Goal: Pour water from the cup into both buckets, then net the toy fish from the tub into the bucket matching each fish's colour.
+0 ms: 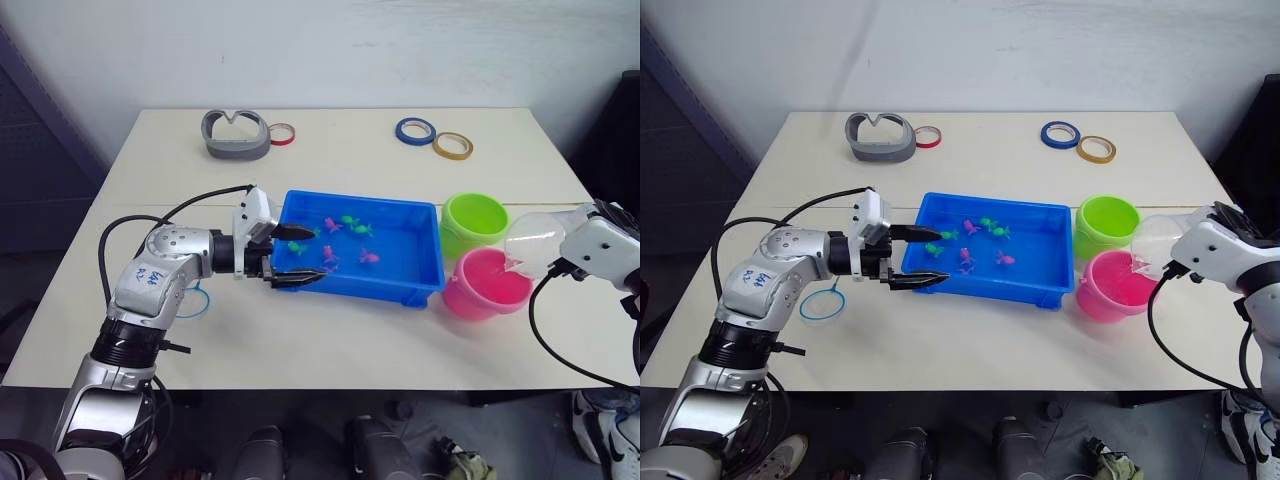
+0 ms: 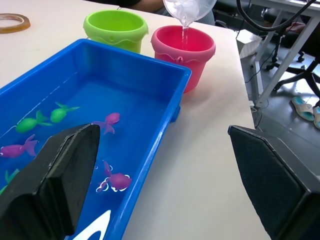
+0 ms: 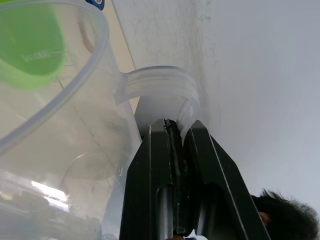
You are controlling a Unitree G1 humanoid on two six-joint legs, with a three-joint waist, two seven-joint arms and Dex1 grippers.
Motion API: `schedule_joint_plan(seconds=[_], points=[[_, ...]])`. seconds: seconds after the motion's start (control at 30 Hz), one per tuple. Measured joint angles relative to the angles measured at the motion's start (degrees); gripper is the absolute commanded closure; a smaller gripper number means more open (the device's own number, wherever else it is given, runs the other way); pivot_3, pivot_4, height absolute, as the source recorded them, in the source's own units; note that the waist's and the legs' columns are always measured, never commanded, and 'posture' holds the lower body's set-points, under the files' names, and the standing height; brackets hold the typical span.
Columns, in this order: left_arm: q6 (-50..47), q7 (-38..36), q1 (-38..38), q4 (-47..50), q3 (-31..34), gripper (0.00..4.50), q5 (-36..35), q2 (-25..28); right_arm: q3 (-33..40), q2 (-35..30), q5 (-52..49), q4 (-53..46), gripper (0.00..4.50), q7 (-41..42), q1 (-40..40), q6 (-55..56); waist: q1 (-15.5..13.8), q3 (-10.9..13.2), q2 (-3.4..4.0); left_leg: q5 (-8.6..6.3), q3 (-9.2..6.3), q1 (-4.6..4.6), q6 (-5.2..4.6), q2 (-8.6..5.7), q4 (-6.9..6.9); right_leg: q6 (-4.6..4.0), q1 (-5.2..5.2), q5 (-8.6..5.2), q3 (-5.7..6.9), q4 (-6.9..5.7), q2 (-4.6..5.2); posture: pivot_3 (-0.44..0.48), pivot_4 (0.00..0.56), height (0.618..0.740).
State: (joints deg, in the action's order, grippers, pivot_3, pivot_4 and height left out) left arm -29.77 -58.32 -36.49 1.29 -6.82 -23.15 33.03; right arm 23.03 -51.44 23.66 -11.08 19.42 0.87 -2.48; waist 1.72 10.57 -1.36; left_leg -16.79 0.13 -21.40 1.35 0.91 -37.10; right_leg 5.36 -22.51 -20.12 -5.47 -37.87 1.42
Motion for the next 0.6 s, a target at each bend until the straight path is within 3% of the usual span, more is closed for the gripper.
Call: schedule_joint_plan(seconds=[0.43,0.6], points=[[3.34,-0.04,0.10,0.00,-0.01,0.00,2.29,-0.01,-0.06,0.00,0.53,0.01,4.46,0.00,0.02,0.12,0.00,0.00,0.00,0.00,0.00,0.00,0.00,0.00,-0.01,0.00,0.00,0.00,0.00,-0.01,0.00,0.000,0.150,0.740],[8.64,-0.04,1.15,-0.01,-0.46,0.00,4.96,-0.09,-0.09,0.00,0.53,0.03,4.46,0.02,0.32,0.12,-0.02,0.00,0.00,0.00,0.01,0.01,0.00,0.00,-0.01,0.00,0.00,0.00,-0.01,-0.01,0.00,0.000,0.150,0.740]])
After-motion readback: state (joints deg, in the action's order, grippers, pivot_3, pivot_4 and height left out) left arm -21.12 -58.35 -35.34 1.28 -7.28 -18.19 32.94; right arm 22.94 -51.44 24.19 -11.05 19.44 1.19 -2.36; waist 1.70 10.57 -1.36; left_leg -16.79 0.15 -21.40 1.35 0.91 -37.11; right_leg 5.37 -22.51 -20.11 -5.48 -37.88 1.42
